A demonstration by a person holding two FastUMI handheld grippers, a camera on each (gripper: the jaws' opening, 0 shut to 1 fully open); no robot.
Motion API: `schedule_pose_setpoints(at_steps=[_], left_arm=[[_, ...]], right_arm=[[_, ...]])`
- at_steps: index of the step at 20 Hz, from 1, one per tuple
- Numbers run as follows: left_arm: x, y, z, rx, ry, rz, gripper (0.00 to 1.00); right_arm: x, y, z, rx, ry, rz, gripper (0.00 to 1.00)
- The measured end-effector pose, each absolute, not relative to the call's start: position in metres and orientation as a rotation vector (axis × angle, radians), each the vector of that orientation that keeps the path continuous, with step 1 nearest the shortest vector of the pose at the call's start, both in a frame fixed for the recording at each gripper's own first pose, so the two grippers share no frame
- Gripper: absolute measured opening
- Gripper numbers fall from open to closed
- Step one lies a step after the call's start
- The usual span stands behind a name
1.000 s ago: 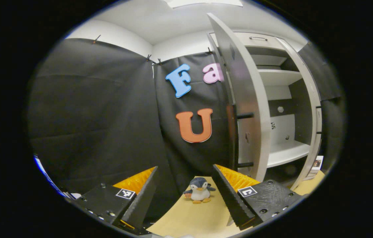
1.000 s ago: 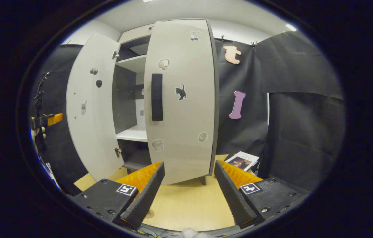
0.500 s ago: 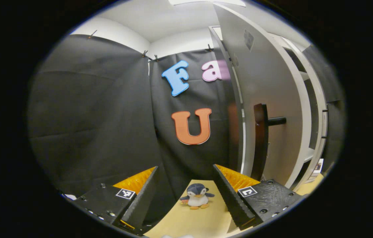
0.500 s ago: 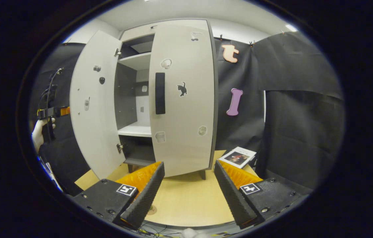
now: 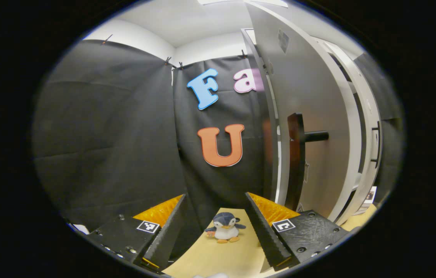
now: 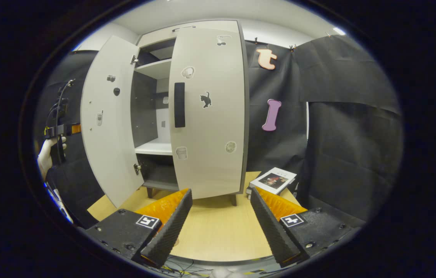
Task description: Grasp the bottle in the cabinet with the left hand and place it on the coaster, then close the right door with the right hand and the left door with the left hand.
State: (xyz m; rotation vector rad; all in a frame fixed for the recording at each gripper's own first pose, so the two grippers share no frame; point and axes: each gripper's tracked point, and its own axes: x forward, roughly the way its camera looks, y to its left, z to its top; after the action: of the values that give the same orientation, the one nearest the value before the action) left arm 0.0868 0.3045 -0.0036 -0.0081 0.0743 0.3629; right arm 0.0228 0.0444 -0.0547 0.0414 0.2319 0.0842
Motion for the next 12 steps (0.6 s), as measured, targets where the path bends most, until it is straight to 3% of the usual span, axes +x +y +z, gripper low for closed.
schedule_pose_setpoints(at_steps=[3, 5, 6, 8, 12], left_arm=[[0.085, 0.292, -0.004, 0.005, 0.088, 0.368, 0.95], [0.085, 0.276, -0.002, 0.016, 0.089, 0.36, 0.87], [0.087, 0.267, -0.001, 0.02, 0.086, 0.355, 0.9], [0.091, 0.252, 0.002, 0.013, 0.085, 0.34, 0.87], [0.098, 0.22, -0.001, -0.03, 0.086, 0.305, 0.88]], right_arm=[[0.024, 0.032, -0.056, 0.04, 0.238, 0.101, 0.99], [0.025, 0.021, -0.054, 0.046, 0.234, 0.102, 0.99], [0.024, 0.017, -0.053, 0.054, 0.232, 0.103, 0.99], [0.025, 0.007, -0.051, 0.058, 0.229, 0.106, 0.99], [0.03, -0.014, -0.048, 0.057, 0.229, 0.098, 1.0]])
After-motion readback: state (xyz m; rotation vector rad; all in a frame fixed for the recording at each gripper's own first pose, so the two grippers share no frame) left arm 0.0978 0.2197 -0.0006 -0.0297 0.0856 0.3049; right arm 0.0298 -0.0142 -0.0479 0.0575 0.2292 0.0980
